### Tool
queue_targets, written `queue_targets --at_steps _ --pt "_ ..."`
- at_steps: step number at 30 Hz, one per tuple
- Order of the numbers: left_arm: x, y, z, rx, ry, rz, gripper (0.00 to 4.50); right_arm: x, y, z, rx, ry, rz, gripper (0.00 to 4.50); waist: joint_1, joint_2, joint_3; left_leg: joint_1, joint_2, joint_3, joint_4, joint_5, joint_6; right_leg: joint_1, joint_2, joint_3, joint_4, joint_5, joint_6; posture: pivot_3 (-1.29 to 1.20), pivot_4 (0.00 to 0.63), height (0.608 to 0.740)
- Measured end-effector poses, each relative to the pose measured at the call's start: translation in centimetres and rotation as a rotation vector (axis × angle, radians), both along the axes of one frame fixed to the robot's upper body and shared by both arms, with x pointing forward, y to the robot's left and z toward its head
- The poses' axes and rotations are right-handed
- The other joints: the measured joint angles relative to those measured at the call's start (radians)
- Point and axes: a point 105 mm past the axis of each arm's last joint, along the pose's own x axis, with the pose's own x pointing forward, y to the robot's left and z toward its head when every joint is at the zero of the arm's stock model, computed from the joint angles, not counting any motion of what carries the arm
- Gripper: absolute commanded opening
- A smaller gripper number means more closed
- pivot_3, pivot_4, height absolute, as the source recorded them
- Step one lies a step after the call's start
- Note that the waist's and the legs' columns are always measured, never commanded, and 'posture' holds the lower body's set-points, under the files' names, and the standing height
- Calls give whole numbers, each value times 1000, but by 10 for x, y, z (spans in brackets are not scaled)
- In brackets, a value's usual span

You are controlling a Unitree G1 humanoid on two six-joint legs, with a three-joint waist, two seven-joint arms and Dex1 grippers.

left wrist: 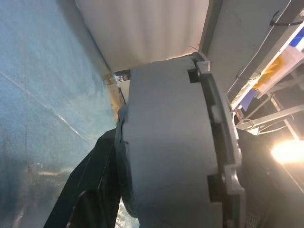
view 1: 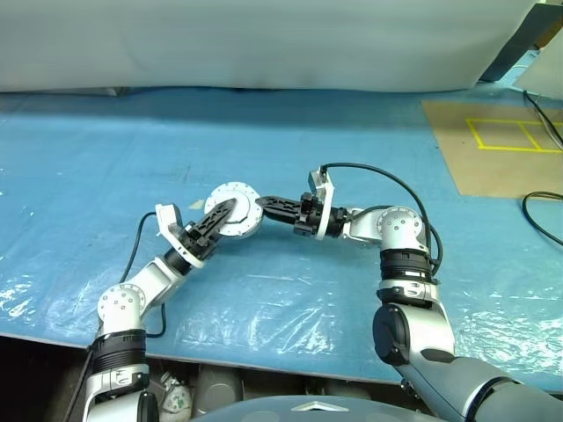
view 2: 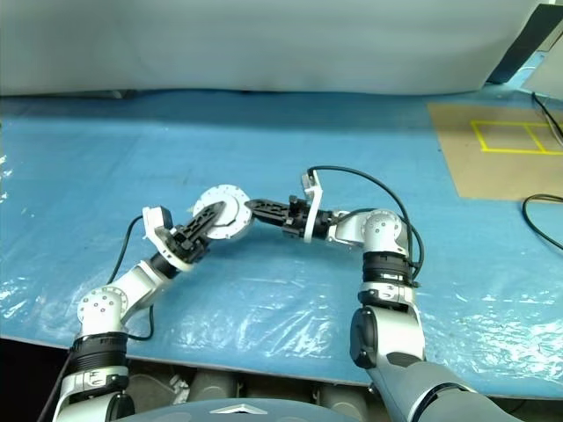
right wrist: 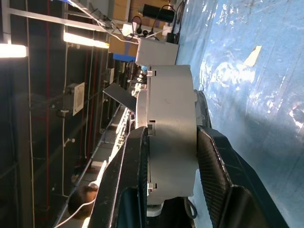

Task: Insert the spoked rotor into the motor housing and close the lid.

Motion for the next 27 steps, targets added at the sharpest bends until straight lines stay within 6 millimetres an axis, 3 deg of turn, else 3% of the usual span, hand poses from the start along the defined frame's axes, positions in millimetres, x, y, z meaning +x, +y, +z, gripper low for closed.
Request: queue_targets --at_steps 2,3,5,9,16,20,22,24,27 --pt "2 -3 0 11 2 2 2711 1 -1 0 -6 -21 -16 1163 0 0 0 0 0 0 0 0 0 0 0 0 0 0 0 0 150 740" --pt "3 -4 0 13 4 4 2711 1 -2 0 -11 -33 -24 1690 0 0 0 0 0 0 0 0 0 0 0 0 0 0 0 0 150 740" --pt "4 -5 0 16 0 12 2711 2 -2 -1 -19 -45 -36 2118 0 0 0 0 0 0 0 0 0 0 0 0 0 0 0 0 150 740" --pt "7 -6 0 45 6 29 2711 2 -2 -2 -14 -32 -38 3408 -2 0 0 0 0 0 0 0 0 0 0 0 0 0 0 0 150 740" --pt "19 15 15 35 -36 142 2711 4 0 -10 -28 23 -35 3408 -1 0 0 0 0 0 0 0 0 0 0 0 0 0 0 0 150 740" --pt "28 43 28 36 -87 298 2711 6 -2 -11 -33 23 -47 3408 -1 0 0 -1 0 0 0 0 0 0 0 0 0 0 0 0 150 740" --pt "39 62 33 145 -123 432 2711 8 -2 -11 -35 13 -60 3408 -1 -1 0 0 0 -1 0 0 0 0 0 0 0 0 0 0 150 740" --pt "53 87 28 274 -98 587 2711 11 -3 -11 -53 -3 -75 3408 -2 -1 0 0 0 -1 0 0 0 1 0 -1 0 0 0 0 150 740" --pt "64 124 0 440 18 755 2711 13 -4 -13 -92 -38 -88 3408 -6 -1 0 0 0 -3 1 0 0 1 0 0 -1 1 2 0 150 740"
